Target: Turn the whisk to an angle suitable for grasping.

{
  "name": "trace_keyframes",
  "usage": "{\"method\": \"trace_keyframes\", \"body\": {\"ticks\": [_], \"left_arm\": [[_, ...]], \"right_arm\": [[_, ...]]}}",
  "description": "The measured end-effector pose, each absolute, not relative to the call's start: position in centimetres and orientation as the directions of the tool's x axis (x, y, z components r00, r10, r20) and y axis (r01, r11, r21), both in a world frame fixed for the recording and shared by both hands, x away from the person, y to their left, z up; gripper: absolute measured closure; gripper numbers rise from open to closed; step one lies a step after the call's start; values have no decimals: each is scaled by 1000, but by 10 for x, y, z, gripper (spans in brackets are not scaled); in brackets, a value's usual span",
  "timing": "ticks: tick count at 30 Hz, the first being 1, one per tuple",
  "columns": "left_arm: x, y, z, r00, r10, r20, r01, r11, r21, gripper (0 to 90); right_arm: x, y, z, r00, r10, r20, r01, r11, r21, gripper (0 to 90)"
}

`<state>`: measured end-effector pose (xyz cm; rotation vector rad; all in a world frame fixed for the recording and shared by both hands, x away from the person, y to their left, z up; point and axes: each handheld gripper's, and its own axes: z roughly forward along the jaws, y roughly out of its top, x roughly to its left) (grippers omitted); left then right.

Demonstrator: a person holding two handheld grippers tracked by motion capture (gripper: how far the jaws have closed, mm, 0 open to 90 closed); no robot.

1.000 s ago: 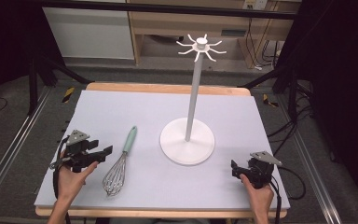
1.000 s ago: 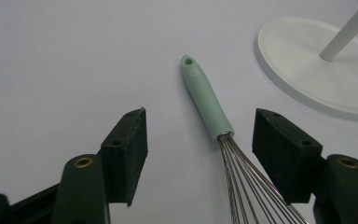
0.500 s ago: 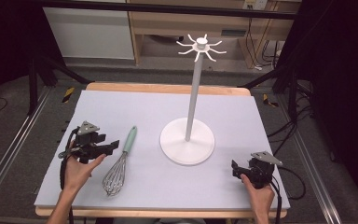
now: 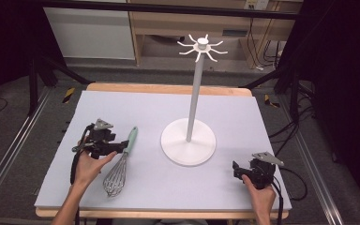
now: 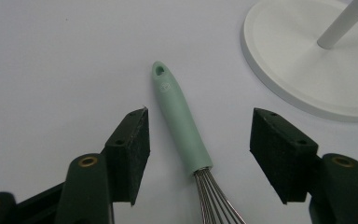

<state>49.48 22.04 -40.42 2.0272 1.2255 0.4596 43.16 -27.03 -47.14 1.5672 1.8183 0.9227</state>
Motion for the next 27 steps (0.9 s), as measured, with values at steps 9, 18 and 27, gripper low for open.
{"method": "trace_keyframes", "body": {"ticks": [9,18,27], "left_arm": [[505,212,-412,492,870,-31,649,-344,679,382],[513,207,-421,491,871,-19,687,-374,623,404],[515,202,-428,494,869,-25,711,-388,586,443]], "right_arm": [[432,-271,-471,-160,987,25,599,77,797,66],[432,-270,-472,-165,986,27,604,79,793,66],[433,-270,-472,-171,985,31,609,81,789,66]]}}
